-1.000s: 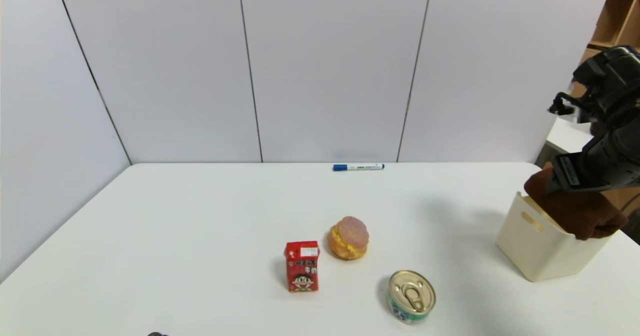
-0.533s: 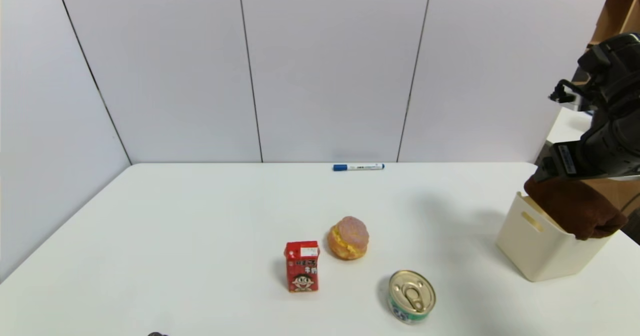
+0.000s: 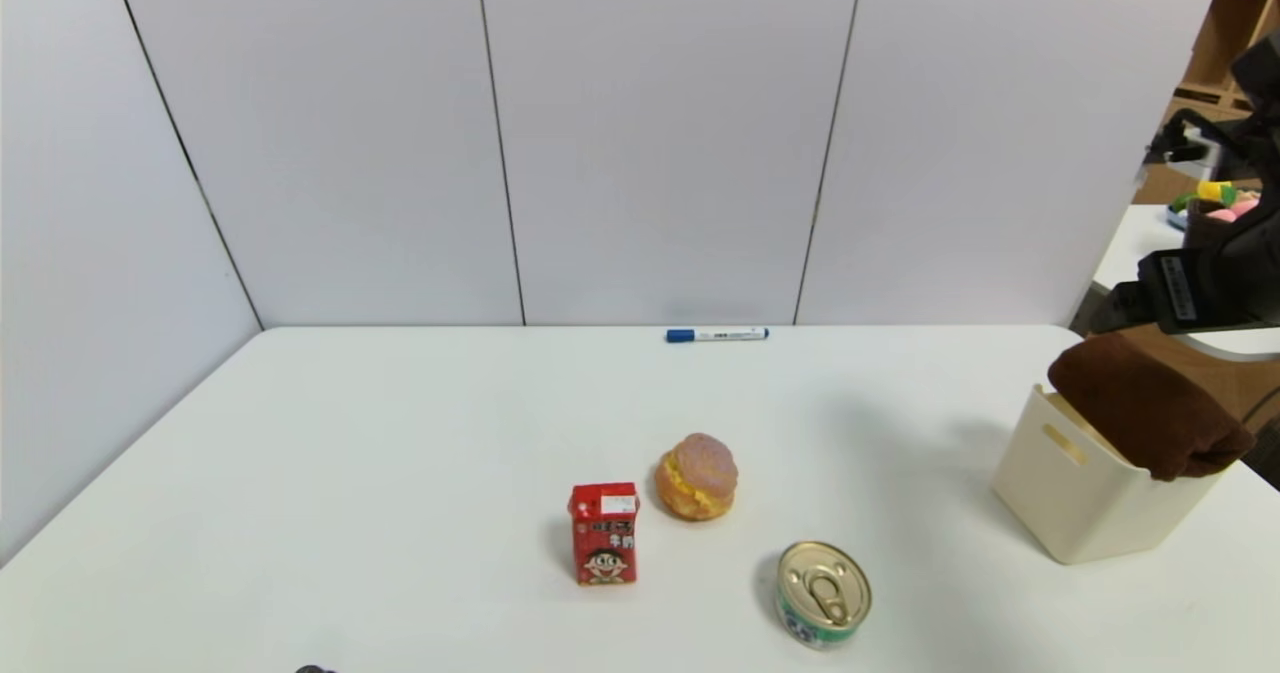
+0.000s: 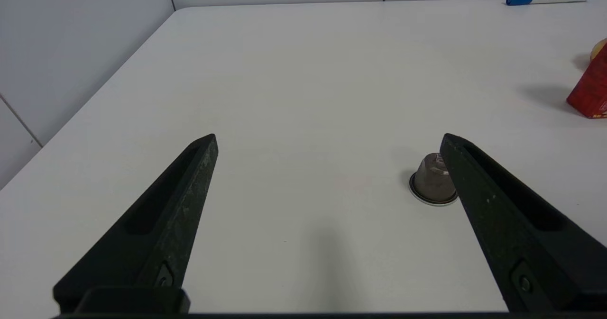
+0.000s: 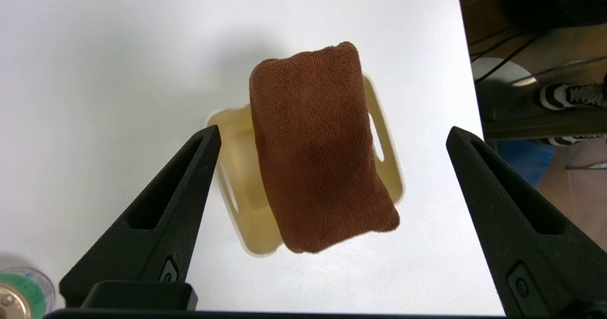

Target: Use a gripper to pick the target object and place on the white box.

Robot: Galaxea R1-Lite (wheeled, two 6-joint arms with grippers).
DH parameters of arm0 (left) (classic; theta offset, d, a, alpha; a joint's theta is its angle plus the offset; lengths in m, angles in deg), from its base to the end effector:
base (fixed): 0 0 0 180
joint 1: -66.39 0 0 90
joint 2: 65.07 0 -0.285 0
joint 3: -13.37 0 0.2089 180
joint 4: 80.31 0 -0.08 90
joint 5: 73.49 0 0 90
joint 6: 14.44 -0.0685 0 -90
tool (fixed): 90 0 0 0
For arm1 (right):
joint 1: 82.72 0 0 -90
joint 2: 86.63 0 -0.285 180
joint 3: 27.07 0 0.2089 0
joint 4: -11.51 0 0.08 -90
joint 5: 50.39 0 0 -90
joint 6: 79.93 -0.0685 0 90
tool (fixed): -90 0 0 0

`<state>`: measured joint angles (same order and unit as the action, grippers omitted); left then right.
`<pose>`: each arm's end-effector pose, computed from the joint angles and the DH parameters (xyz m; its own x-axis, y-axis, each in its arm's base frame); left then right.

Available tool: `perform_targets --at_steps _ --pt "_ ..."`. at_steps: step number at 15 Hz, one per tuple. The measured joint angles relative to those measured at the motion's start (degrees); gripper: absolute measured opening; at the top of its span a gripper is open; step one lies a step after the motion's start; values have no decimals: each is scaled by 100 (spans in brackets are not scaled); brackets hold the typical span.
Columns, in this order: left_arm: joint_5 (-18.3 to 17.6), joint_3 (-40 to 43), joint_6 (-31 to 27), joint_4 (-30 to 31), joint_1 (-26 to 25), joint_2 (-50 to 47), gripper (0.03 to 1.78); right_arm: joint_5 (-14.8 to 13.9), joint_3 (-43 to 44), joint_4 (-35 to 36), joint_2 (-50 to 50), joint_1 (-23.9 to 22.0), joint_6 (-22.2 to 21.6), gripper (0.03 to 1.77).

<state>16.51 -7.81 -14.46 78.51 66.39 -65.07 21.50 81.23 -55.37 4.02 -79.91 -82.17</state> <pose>0.0583 0.0000 0.0755 1.0000 0.0000 0.0000 0.0000 1.0000 0.0003 0.2977 -0.0067 0.2384 0.6352 -0.2800 -0.7198 0.1856 0.9600 -0.2097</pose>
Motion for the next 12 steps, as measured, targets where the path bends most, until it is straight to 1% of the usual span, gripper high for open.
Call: perform_targets --at_steps 3,5,12 --pt "0 0 2 0 0 0 169 0 -184 -2 -505 20 4 167" --pt "0 0 2 0 0 0 169 0 -455 -5 -948 24 2 168" --pt "0 0 2 0 0 0 169 9 -1403 -24 -2838 26 74 169"
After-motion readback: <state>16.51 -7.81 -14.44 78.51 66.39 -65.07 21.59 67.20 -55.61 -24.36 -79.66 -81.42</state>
